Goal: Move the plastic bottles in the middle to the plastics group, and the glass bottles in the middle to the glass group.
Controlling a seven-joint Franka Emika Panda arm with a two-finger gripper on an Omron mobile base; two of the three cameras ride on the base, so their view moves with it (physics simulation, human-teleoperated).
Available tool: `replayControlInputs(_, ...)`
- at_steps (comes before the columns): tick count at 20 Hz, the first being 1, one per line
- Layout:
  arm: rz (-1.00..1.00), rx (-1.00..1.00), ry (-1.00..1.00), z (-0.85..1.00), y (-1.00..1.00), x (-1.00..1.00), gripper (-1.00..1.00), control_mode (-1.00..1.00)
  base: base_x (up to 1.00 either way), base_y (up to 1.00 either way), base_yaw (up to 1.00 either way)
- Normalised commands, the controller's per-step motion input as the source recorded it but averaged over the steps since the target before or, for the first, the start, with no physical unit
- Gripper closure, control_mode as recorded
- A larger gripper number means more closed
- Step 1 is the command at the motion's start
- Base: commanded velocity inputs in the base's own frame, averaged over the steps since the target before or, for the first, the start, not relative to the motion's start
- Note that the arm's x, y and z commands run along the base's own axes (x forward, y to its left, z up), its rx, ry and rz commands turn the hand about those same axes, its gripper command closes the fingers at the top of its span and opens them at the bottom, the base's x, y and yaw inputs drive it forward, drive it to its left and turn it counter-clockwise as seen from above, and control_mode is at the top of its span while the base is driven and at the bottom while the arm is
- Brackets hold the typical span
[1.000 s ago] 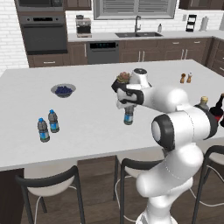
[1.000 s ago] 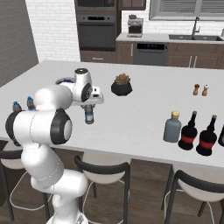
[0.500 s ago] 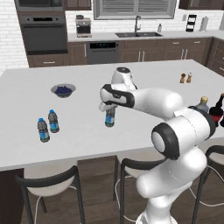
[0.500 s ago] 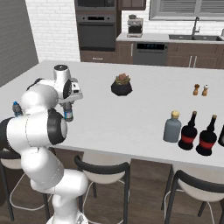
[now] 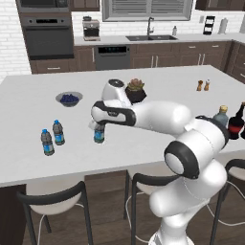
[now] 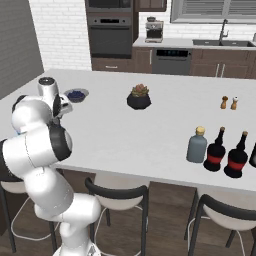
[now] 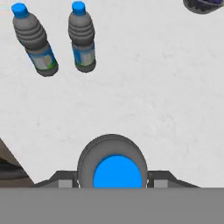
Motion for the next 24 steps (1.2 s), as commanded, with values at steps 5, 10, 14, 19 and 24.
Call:
replayControlInputs(5, 0.19, 0.00, -0.01, 0.00, 0.76, 0.20, 1.00, -1.00, 0.00, 0.00, 0.00)
replayControlInputs(10, 0.06, 0.00, 0.00, 0.00, 0.38, 0.19, 1.00, -1.00, 0.00, 0.00, 0.00)
replayControlInputs(14, 0.00, 0.00, 0.00, -0.01, 0.09, 0.36, 1.00, -1.00, 0.00, 0.00, 0.00)
replayControlInputs(19, 0.00, 0.00, 0.00, -0.05, 0.12, 0.37, 1.00, -1.00, 0.00, 0.00, 0.00)
replayControlInputs(24, 0.00, 0.00, 0.00, -0.12, 0.13, 0.16, 1.00, -1.00, 0.00, 0.00, 0.00)
